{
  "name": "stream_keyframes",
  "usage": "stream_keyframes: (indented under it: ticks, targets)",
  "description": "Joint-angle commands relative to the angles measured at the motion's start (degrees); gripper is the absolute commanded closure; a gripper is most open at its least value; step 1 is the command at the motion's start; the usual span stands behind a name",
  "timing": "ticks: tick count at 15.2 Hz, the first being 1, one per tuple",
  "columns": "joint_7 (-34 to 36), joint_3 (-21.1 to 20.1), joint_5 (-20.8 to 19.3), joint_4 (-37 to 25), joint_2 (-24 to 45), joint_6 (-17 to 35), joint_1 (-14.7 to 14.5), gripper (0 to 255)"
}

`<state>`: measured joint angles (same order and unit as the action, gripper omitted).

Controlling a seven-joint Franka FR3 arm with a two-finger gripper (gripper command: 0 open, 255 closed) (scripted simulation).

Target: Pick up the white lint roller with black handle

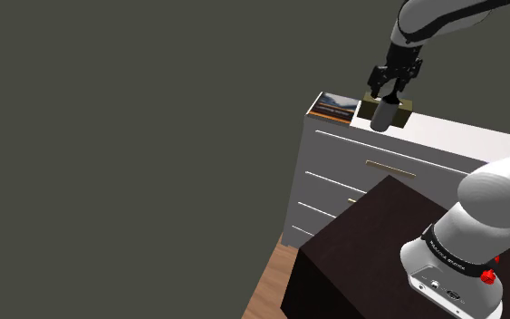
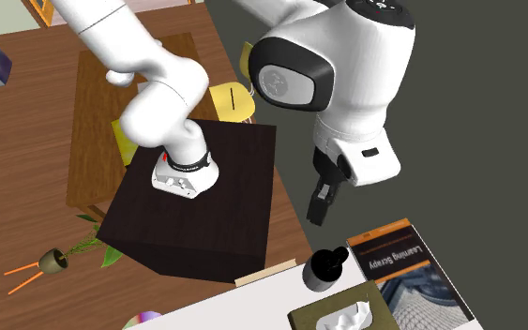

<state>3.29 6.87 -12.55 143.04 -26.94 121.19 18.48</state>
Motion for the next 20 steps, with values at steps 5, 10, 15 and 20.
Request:
stream_keyframes:
  ticks: [5, 10, 15, 20]
  targets:
    - [3.4, 3.2, -4.5, -1.3, 7.5, 8.3, 5.1, 0]
    - [4.8, 3.9, -5.7, 0.1, 10.4, 12.9, 6.1, 0]
    - [5.5, 4.0, -6.3, 1.5, 12.1, 16.0, 6.3, 0]
    - [5.5, 4.0, -6.3, 1.5, 12.1, 16.0, 6.3, 255]
